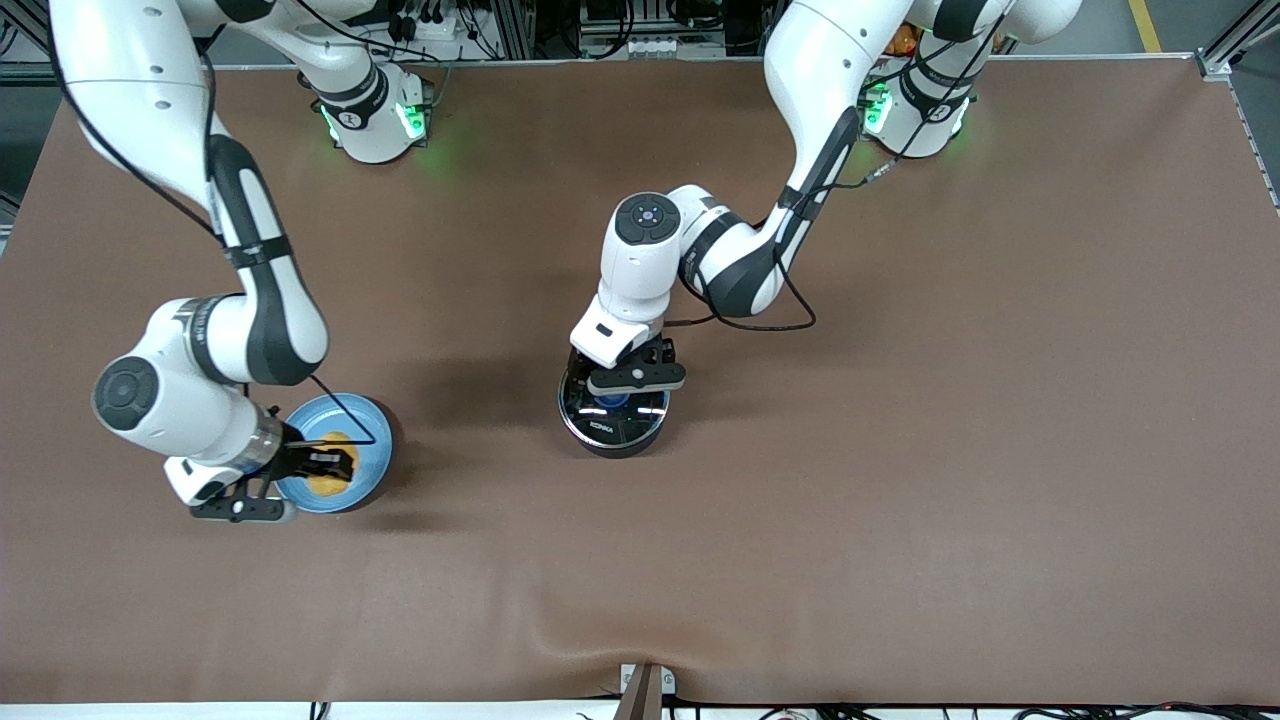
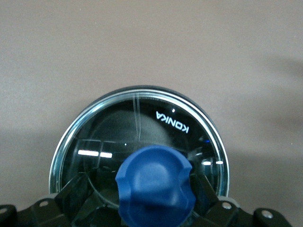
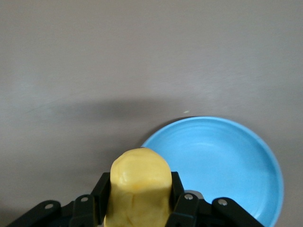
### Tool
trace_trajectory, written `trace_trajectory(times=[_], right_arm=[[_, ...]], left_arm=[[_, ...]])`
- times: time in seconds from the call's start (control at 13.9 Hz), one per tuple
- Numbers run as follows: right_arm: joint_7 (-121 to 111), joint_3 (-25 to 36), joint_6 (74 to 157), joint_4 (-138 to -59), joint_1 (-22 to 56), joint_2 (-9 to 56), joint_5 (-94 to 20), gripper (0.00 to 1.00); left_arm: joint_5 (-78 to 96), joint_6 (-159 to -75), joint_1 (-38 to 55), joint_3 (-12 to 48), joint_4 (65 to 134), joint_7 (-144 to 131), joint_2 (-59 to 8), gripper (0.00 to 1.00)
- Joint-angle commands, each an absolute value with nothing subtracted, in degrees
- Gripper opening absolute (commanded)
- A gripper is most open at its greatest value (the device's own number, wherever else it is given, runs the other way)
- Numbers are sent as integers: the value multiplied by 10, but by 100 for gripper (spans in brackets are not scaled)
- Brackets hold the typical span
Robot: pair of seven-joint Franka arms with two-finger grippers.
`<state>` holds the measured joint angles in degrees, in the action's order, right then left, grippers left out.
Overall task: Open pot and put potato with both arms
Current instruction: 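Lift the potato toward the pot while the left gripper lifts the lid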
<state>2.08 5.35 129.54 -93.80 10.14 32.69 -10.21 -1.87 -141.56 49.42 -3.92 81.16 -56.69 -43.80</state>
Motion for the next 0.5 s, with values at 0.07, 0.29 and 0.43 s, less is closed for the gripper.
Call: trace_trajectory(times=[0.07, 0.29, 0.43], right_arm=[[54, 55, 1279, -938, 134, 311, -112, 24], [110, 56, 1279, -933, 168, 310, -112, 24], [142, 56, 1280, -929, 191, 311, -112, 24]], left_arm=[[-13, -1423, 503, -62, 795, -564, -446, 100], [-11, -1431, 508, -61, 795, -573, -446, 100], [-11, -1433, 512, -59, 791, -577, -446, 100]])
